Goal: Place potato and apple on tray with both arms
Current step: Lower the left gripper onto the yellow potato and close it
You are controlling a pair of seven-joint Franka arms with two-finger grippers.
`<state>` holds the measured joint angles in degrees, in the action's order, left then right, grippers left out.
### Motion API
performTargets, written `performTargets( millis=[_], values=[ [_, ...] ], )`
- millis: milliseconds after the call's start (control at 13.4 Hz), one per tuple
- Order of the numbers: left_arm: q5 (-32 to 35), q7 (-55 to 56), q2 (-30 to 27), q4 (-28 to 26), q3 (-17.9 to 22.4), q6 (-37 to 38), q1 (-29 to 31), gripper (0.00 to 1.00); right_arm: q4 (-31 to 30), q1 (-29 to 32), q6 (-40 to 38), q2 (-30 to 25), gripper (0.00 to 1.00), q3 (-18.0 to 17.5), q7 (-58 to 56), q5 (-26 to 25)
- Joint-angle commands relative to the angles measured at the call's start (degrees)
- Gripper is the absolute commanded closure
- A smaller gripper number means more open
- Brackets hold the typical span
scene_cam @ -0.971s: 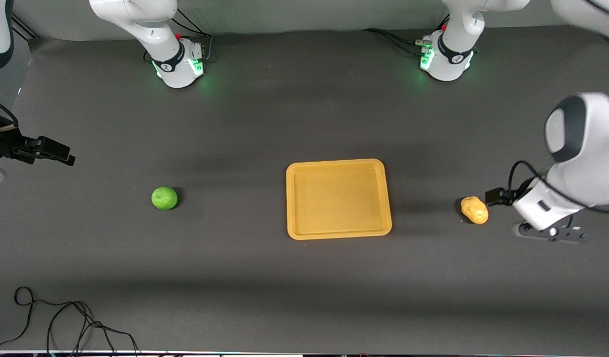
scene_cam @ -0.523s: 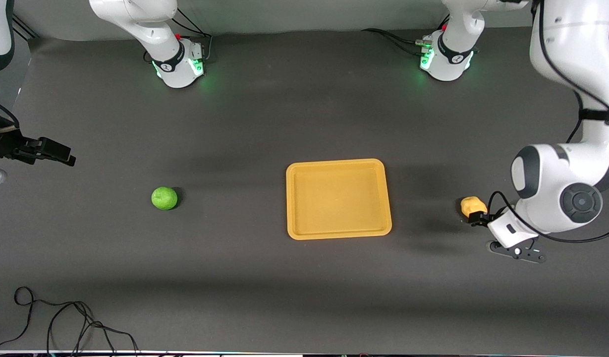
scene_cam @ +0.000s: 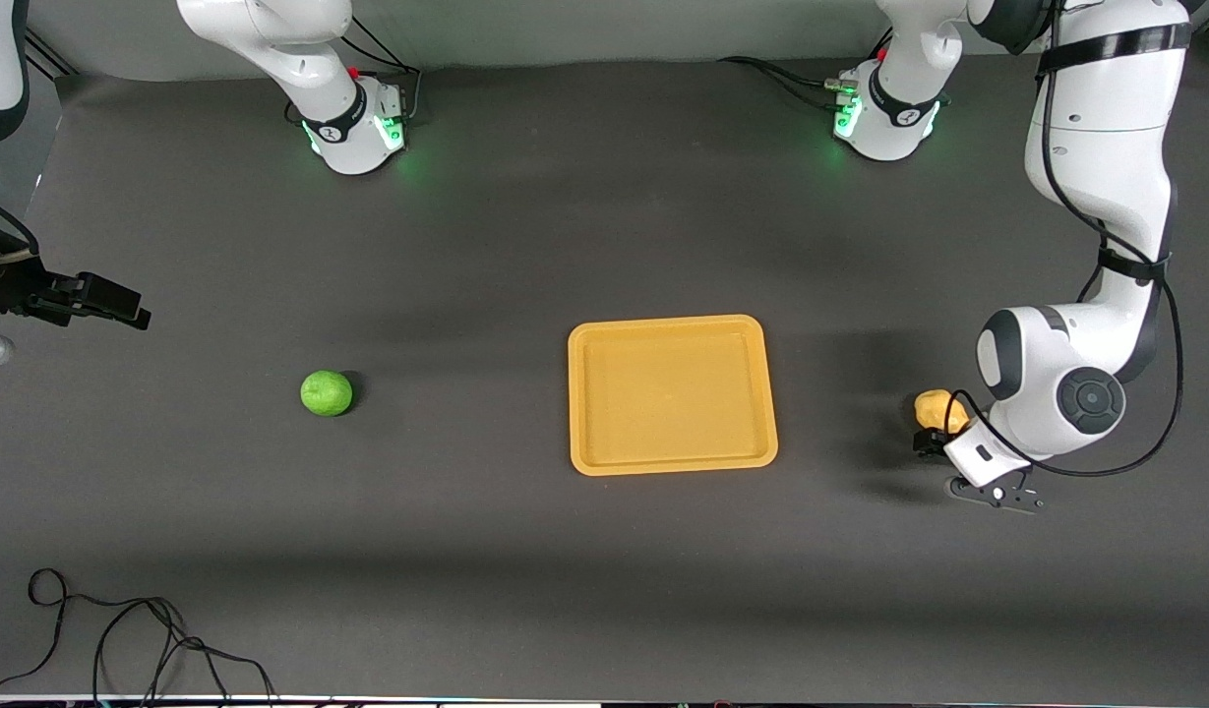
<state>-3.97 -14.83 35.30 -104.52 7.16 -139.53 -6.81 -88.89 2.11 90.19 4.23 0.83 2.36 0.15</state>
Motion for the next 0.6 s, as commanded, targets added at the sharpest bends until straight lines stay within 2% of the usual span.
performTargets(
  millis=[0,224,373,523],
  values=[
    [-0.9,-1.5,-6.5,-5.4,0.0,1.4,0.0,0.06,0.4,-0.3,-0.4,0.2,0.0,0.4,-0.9,0.4],
    [-0.9,-1.4,-9.7,-5.5,0.0,6.6,-0.1,0.06,0.2,-0.3,-0.4,0.2,0.0,0.4,-0.9,0.4],
    [-0.9,-1.5,-9.2,-5.7,0.0,5.7,-0.1,0.08,0.2,-0.3,-0.4,0.1,0.0,0.4,-0.9,0.4],
    [-0.9,-1.5,-9.3,-8.2,0.0,2.0,-0.2,0.08,0.2,-0.3,-0.4,0.1,0.0,0.4,-0.9,0.5]
  ],
)
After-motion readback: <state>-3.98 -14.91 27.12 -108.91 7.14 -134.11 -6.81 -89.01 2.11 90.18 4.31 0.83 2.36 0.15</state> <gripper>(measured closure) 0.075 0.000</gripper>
